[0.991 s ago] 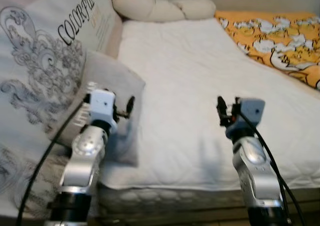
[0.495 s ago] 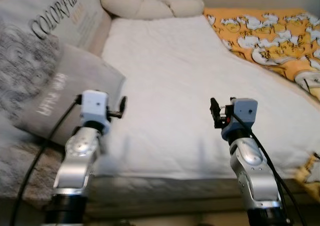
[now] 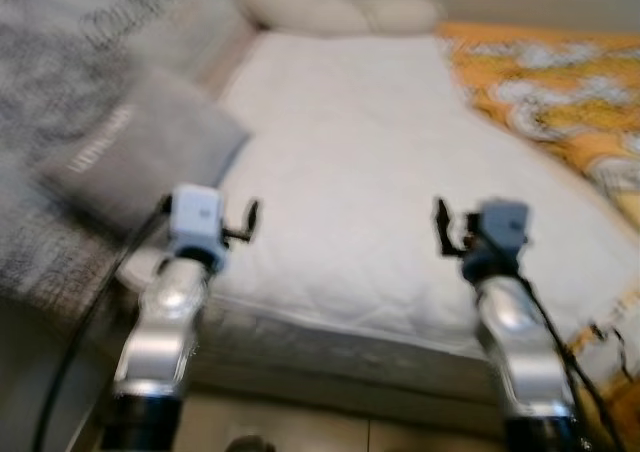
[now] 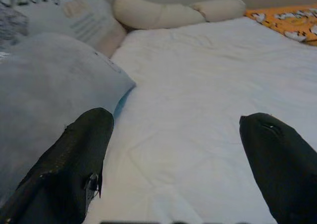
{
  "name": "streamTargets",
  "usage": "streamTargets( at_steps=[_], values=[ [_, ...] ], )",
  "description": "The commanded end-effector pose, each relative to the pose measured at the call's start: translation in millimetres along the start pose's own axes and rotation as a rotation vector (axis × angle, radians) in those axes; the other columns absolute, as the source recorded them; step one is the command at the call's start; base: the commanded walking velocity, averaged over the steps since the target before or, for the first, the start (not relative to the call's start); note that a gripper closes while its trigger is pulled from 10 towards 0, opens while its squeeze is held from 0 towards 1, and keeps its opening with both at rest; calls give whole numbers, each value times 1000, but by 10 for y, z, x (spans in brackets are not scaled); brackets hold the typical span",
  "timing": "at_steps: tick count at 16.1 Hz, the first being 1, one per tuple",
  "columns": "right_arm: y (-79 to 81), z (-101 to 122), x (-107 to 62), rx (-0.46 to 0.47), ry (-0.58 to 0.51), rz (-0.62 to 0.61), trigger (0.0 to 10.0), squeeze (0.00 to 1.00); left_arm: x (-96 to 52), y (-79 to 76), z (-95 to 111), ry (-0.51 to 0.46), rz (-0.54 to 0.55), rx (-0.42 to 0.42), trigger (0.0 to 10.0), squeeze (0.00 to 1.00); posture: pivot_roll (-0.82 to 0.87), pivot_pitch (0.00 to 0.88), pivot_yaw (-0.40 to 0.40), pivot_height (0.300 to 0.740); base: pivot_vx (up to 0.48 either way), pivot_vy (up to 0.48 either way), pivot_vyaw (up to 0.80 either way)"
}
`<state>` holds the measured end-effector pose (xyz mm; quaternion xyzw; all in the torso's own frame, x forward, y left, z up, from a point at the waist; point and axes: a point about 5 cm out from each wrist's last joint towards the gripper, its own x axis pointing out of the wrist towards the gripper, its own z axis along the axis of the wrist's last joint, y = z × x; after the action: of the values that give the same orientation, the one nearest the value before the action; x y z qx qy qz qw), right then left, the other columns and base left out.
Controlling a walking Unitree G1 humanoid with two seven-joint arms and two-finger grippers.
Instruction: Clean up the room
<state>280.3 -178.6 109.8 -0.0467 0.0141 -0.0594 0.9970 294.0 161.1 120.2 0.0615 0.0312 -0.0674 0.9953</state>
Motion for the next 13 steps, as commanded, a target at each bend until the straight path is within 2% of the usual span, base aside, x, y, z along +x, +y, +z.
streamTargets(
  at_steps=[1, 3, 4, 6, 8, 9, 13],
  values=[
    [7, 81, 24, 14, -20, -8, 10000, 1000, 20, 27, 51, -12, 3, 16, 10000, 180, -54, 0, 34, 740, 0, -480, 0],
    [14, 68, 30, 23, -12, -24, 10000, 1000, 20, 27, 54, -11, 2, 18, 10000, 176, -52, 0, 34, 740, 0, -480, 0],
    [59, 63, 29, 99, -4, 11, 10000, 1000, 19, 28, 55, -11, 1, 19, 10000, 176, -52, 0, 34, 740, 0, -480, 0],
    [112, 84, 3, 76, -36, 34, 10000, 1000, 14, 44, 56, -11, 3, 21, 10000, 180, -52, 0, 36, 740, 0, -480, 0],
    [96, 31, 4, 63, 24, 12, 10000, 1000, 15, 52, 48, -7, 10, 20, 10000, 180, -57, 0, 40, 740, 0, -480, 0],
    [119, -8, -9, 75, 69, 62, 10000, 1000, 19, 66, 29, -1, 21, 14, 10000, 176, -62, 0, 42, 740, 0, -480, 0],
    [118, -20, -26, 75, 68, 75, 10000, 1000, 16, 86, 1, 8, 35, -1, 10000, 180, -65, 0, 43, 740, 0, -480, 0]
  ],
)
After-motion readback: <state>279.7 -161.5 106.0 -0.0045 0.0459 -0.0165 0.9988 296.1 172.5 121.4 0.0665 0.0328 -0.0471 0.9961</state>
